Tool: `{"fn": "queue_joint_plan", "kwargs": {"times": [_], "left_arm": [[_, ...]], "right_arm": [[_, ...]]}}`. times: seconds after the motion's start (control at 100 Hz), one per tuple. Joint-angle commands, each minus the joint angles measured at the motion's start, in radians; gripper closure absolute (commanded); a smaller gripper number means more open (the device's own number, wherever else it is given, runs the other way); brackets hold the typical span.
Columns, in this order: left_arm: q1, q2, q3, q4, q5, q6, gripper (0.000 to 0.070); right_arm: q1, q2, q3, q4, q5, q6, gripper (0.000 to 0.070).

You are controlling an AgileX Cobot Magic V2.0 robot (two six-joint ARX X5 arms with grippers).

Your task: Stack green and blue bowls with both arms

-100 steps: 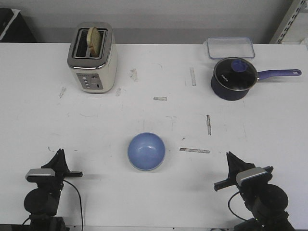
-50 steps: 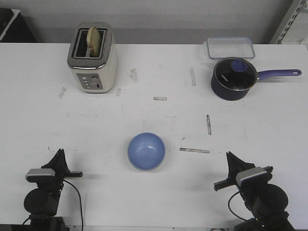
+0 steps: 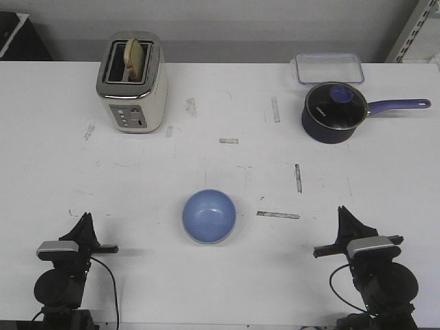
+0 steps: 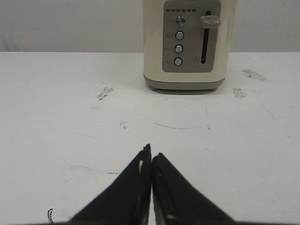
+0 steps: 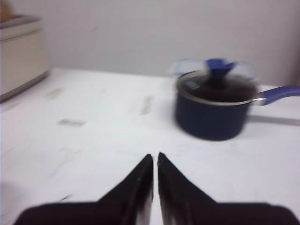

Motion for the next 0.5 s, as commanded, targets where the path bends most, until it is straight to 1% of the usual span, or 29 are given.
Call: {"fn": "queue_joint_plan", "kwargs": {"times": [0.0,0.1,0.27,0.35,0.49], "left_arm": [[0.003,-0.002,-0.021,0.011,0.004,-0.002,0.0699],[0.003,-0.002,-0.021,0.011,0.004,-0.002,0.0699],[0.003,-0.002,-0.021,0.011,0.004,-0.002,0.0699],[0.003,-0.002,-0.021,0.011,0.004,-0.002,0.0699],[0.002,-0.002,-0.021,0.011,0.004,-0.002,0.0699]], "right_arm": [[-0.052,0.001,-0.032,0.027,-0.002,-0.013,0.0693],[-0.129,-0.005,-0.092,0.055,-0.014,-0.009,0.0693],[-0.225,-0.074,-0.206,0.106,-0.066,-0.001,0.0693],[-0.246,-0.128,-0.264,0.143,-0.082,-0.001,0.0693],[-0.248,-0.253,-0.375,0.198,-0.082,0.0,0.0693]]}}
